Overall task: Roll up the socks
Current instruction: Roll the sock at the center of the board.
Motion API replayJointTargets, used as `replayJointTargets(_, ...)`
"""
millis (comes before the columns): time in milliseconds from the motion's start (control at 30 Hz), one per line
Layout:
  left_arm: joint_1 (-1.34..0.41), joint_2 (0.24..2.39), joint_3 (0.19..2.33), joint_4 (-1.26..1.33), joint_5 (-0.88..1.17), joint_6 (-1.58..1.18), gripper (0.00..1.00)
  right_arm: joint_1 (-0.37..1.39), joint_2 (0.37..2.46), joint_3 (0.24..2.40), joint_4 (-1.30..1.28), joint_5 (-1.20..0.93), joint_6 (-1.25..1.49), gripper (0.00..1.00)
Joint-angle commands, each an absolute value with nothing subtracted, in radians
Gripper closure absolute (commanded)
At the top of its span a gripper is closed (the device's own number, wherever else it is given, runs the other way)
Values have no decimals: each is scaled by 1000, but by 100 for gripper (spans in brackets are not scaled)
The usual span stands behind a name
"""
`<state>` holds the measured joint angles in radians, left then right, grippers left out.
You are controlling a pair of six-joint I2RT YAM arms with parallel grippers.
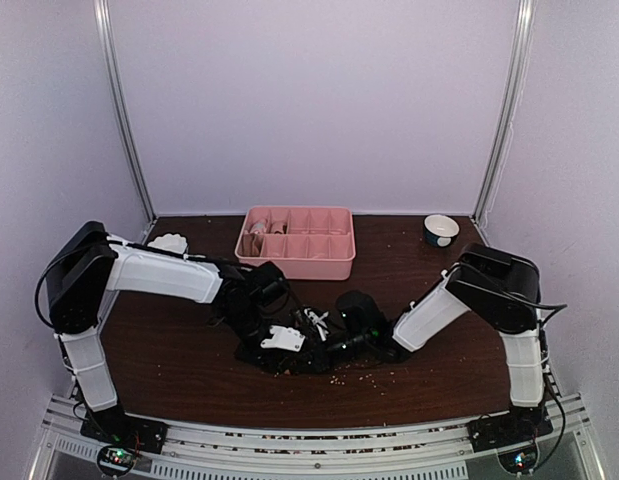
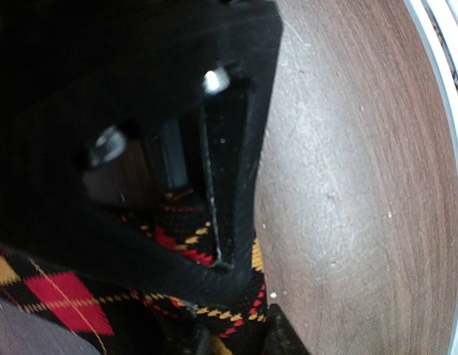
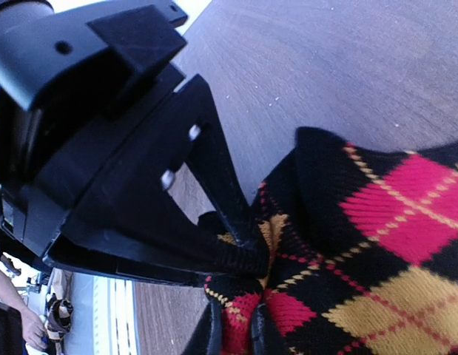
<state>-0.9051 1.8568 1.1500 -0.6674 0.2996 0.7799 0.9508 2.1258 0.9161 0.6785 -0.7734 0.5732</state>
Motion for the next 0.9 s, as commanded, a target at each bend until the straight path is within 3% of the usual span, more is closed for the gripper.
replayJointTargets(0, -909, 1928, 1217, -737, 295, 743, 81, 936, 2134, 801, 451, -630, 541, 78)
replayJointTargets(133, -877, 1963, 1280, -827, 399, 734, 86, 936, 2046, 718, 460, -511, 475, 62)
replayJointTargets(433, -837, 2057, 1381, -961, 494, 740, 88, 943, 1843, 472, 696, -293, 436, 58)
replayJointTargets(467, -832, 2070, 1393, -977, 508, 743, 88, 949, 1809, 432, 737, -245, 424, 53)
replayJointTargets(500, -826, 2081, 1408, -995, 525, 745, 88, 963, 1768, 389, 768, -174, 403, 22)
replayJointTargets(533, -818, 2095, 1422, -1014, 541, 747, 88, 982, 1721, 357, 778, -87, 375, 3)
replayJointTargets(667, -788, 2144, 1480, -1084, 596, 759, 88, 1018, 1554, 303, 691, 244, 348, 0)
replayJointTargets(767, -769, 2190, 1530, -1144, 639, 767, 88, 990, 1543, 367, 496, 435, 547, 0)
replayJointTargets(867, -754, 2254, 1591, -1220, 695, 783, 87, 943, 1522, 250, 770, 248, 457, 0)
